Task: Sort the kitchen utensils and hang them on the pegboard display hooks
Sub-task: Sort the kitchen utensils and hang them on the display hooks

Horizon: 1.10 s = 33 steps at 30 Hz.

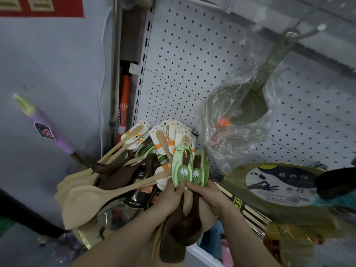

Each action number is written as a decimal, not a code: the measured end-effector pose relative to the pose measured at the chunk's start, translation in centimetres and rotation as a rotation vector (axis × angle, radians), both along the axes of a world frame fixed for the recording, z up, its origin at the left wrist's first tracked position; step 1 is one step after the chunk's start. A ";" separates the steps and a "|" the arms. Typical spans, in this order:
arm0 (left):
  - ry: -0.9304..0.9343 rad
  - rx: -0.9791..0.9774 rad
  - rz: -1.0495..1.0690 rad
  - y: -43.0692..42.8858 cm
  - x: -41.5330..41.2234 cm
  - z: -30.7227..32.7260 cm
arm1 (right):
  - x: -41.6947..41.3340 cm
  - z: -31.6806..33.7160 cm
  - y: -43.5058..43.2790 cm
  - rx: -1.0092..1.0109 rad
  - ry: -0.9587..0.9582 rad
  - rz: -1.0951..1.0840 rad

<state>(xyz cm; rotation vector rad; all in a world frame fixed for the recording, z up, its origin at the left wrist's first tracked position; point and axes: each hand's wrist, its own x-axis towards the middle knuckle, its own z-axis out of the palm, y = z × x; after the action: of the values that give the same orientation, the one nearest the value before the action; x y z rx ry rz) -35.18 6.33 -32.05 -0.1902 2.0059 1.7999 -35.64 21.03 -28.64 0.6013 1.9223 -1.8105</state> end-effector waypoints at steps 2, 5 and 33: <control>-0.013 0.009 0.002 -0.5 -0.2 -0.1 | 0.2 0.3 -0.6 0.002 0.006 0.015; -0.025 0.034 -0.033 -1.2 -0.3 0.3 | 0.4 0.4 -1.2 0.050 0.021 0.014; -0.194 0.015 -0.346 -8.4 -4.0 1.8 | 0.5 -2.3 -6.5 -0.302 -0.151 -0.193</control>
<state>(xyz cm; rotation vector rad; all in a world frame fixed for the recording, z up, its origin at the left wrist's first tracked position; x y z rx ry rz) -39.17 -2.04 -30.29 -0.0103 1.7644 1.5174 -35.18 14.49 -30.91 0.8129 1.4975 -2.0572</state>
